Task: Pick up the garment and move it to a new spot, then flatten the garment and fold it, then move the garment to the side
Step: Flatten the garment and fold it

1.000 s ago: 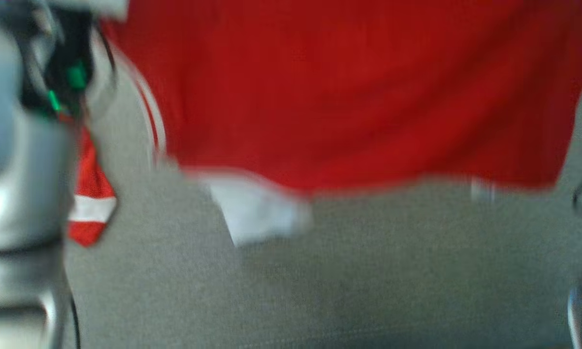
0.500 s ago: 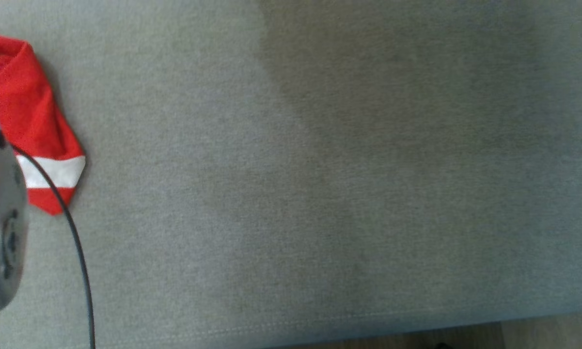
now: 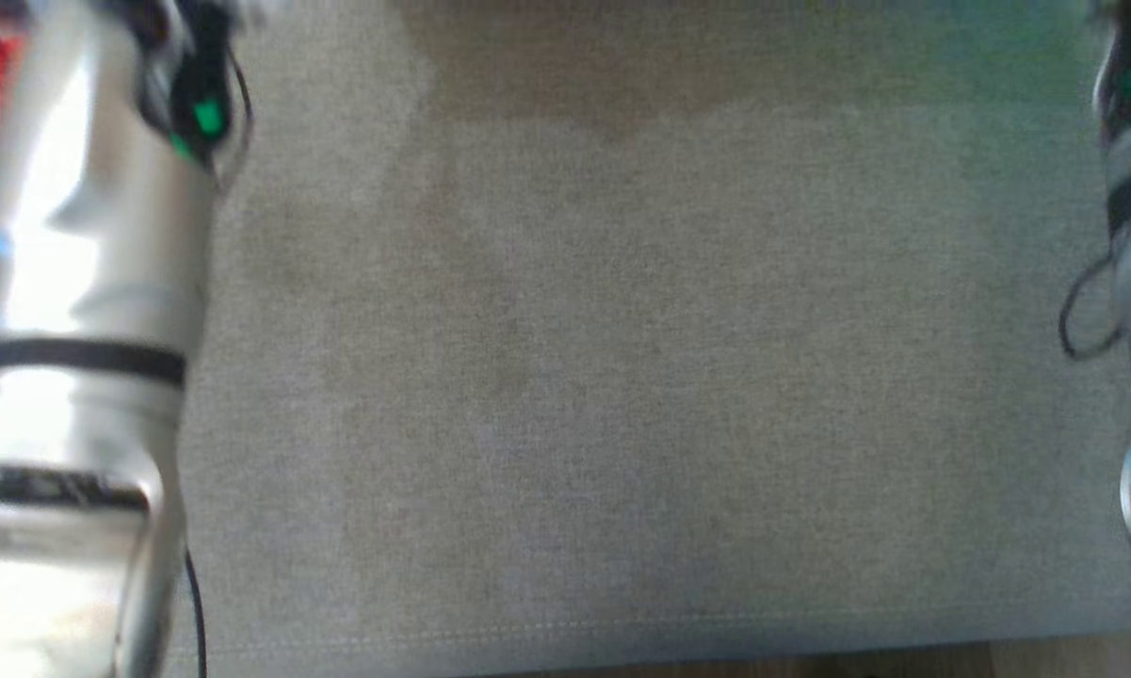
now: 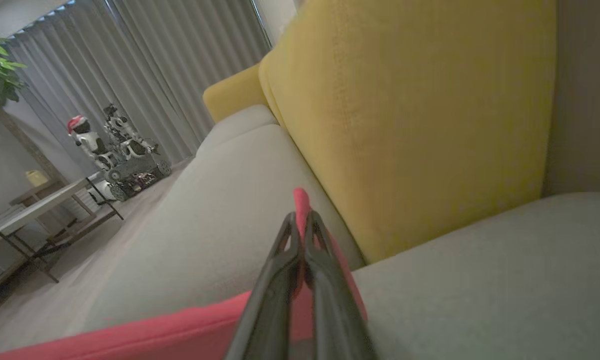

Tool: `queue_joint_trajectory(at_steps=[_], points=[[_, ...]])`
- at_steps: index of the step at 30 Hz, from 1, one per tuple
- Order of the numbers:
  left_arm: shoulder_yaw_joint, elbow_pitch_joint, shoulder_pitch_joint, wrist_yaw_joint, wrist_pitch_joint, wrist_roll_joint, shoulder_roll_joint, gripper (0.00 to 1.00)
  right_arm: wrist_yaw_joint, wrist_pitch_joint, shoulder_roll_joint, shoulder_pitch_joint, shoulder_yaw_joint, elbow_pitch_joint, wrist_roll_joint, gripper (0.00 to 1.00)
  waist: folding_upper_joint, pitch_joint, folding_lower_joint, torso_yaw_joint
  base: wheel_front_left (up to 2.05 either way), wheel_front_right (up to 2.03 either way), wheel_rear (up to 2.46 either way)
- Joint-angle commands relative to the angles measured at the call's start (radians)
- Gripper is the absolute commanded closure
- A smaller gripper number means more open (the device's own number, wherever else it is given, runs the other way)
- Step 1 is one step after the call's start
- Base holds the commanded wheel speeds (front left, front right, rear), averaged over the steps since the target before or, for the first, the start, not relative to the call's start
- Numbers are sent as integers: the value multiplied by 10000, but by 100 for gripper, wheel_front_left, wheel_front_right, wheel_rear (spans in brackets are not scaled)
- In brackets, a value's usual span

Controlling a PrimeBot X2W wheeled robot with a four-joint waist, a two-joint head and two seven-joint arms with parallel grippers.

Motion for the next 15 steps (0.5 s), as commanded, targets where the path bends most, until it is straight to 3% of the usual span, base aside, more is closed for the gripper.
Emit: queue_joint_trajectory(at_steps=[1, 7, 15], points=[[149, -283, -173, -32, -49, 79, 433, 100, 19, 74, -117, -166, 82, -251, 115, 100, 0, -186, -1, -7, 0, 0, 0], [-696, 359, 2204, -280, -34, 187, 728, 100, 19, 1220, -353, 1516, 743, 706, 508, 100, 0, -1307, -1, -158, 0, 0, 0], [-2447, -144, 4519, -313, 559, -237, 1386, 100, 19, 2390, -659, 3161, 1939, 525, 951, 100, 0, -2610, -1, -332, 0, 0, 0]])
